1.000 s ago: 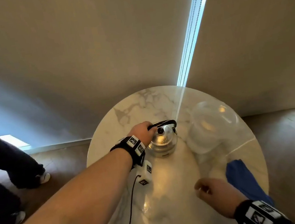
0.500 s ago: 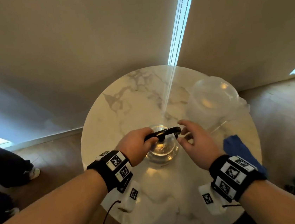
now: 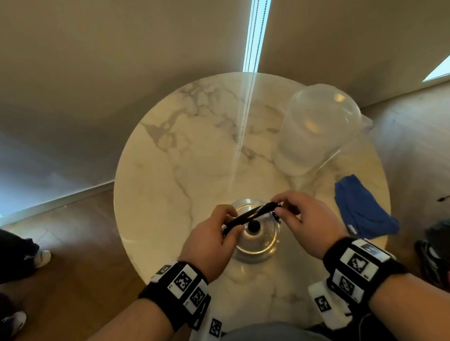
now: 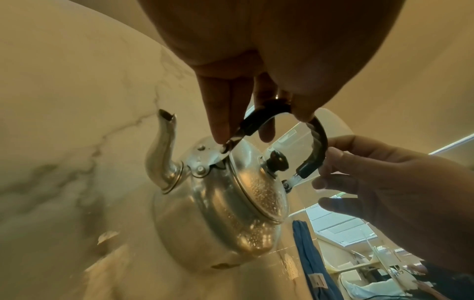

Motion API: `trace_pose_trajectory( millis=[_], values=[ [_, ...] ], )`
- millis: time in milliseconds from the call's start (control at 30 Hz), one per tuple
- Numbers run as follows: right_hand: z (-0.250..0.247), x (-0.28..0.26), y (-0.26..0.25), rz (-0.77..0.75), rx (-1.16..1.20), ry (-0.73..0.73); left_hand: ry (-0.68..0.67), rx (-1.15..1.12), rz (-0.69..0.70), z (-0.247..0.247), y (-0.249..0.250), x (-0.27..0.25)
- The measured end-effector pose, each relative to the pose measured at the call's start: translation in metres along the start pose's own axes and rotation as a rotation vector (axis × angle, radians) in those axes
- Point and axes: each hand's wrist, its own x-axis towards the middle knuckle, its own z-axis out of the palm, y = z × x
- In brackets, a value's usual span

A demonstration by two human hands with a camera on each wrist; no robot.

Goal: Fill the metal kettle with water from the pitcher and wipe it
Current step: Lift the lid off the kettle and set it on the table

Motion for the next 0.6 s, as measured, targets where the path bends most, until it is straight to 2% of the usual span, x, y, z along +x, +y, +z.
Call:
trace_pose_trajectory(
  millis=[167,433,500,600],
  values=[
    [0.009,0.036,-0.006,0.059,-0.053,-0.007,0.070,0.031,-0.072,-0.002,-0.005,0.019],
    [0.024,0.062,-0.008,0.188,-0.120,-0.050,0.023,0.106,-0.157,-0.001,-0.017,0.041],
    [0.022,0.061,-0.011,0.191,-0.138,-0.046,0.021,0.129,-0.093,-0.001,-0.018,0.036],
    [0.017,0.042,-0.019,0.103,-0.175,-0.046,-0.072,0.216,0.064,0.005,-0.019,0.019]
  ],
)
